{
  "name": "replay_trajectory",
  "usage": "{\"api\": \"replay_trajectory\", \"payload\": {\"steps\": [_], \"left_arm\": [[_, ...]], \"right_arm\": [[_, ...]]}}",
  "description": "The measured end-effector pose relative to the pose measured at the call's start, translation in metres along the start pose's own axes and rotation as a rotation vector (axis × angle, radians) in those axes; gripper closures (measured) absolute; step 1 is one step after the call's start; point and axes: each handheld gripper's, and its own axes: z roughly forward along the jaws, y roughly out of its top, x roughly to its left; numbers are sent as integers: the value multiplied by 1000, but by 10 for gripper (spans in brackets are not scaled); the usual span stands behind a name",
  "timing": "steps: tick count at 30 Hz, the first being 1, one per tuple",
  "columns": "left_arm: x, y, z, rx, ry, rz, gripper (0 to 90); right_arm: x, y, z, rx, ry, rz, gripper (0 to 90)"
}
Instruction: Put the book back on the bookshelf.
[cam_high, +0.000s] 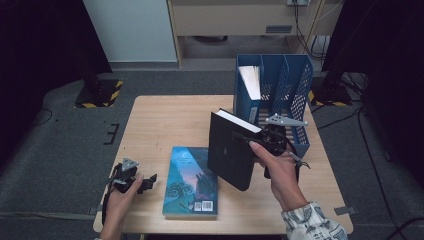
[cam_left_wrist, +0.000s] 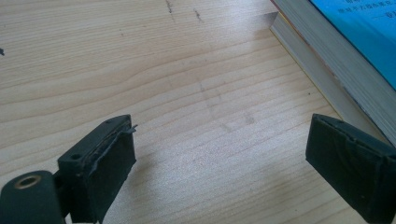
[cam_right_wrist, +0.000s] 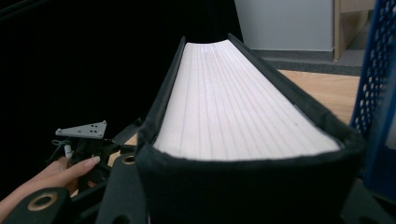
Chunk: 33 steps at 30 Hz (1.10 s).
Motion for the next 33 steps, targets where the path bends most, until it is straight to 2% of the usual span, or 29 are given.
{"api": "replay_trajectory", "payload": {"steps": [9,16,33], "left_arm": [[0,0,1,9,0,7,73],[0,-1,1,0,-7,-4,73],[-1,-2,2,15,-6,7,68]], "right_arm": [[-12,-6,-22,-20,-28,23,528],[-18,-12,-32,-26,-44,39,528],[-28,-18,-54,-48,-78,67,527]]}}
